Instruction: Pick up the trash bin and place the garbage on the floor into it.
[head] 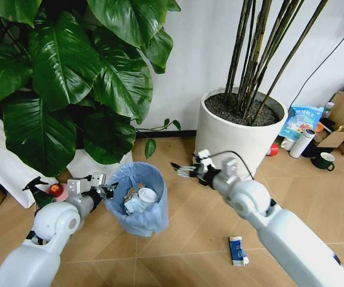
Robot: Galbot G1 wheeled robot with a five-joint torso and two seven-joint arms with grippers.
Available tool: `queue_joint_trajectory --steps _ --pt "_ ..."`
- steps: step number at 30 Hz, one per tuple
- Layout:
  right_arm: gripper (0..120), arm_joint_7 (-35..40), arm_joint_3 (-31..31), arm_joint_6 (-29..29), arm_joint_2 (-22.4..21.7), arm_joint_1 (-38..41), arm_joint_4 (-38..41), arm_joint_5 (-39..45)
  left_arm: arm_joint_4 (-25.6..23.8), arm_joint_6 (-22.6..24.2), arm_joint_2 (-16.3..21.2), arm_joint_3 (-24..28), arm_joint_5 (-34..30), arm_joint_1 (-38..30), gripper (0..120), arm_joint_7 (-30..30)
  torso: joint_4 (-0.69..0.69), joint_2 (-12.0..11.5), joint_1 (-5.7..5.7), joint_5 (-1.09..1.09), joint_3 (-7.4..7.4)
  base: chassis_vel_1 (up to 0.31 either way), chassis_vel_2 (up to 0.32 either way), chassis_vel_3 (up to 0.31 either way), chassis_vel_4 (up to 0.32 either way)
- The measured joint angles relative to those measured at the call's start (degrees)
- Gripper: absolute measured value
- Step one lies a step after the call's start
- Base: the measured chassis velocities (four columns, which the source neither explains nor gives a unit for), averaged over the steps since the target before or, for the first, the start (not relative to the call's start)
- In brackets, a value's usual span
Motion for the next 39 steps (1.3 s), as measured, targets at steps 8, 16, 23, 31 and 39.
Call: queue_joint_trajectory --steps 8,16,23,31,39 --pt "100 -8.89 8.09 4.42 -0.36 -10.23 -4.91 -7.32 -0.33 -0.06 -0.67 -0.19 0.49 0.79 0 0.11 -0.03 0.00 0.00 0.00 0.00 0.000 0.000 0.000 0.000" --pt "100 -11.29 15.62 9.08 3.52 -21.74 -10.79 -14.33 -1.32 -0.09 -0.70 -0.59 0.46 1.63 0 0.07 -0.01 0.00 0.00 0.02 0.00 0.000 0.000 0.000 0.000" --pt "100 -12.22 19.86 10.40 7.04 -26.37 -13.60 -17.28 -1.36 -0.11 -0.37 -0.60 0.37 2.00 0 0.09 -0.01 0.01 0.00 -0.01 0.00 0.000 0.000 0.000 0.000" --pt "100 -12.92 21.43 11.16 9.97 -28.02 -20.82 -20.09 -1.44 -0.15 0.01 -0.22 0.29 2.20 0 0.10 -0.01 0.01 0.00 -0.01 0.00 0.000 0.000 0.000 0.000" --pt "93 -12.65 19.81 9.51 10.93 -26.20 -24.48 -19.12 -1.70 -0.16 0.22 -0.11 0.18 2.20 0 0.10 0.00 0.01 0.00 -0.02 0.00 0.000 0.000 0.000 0.000"
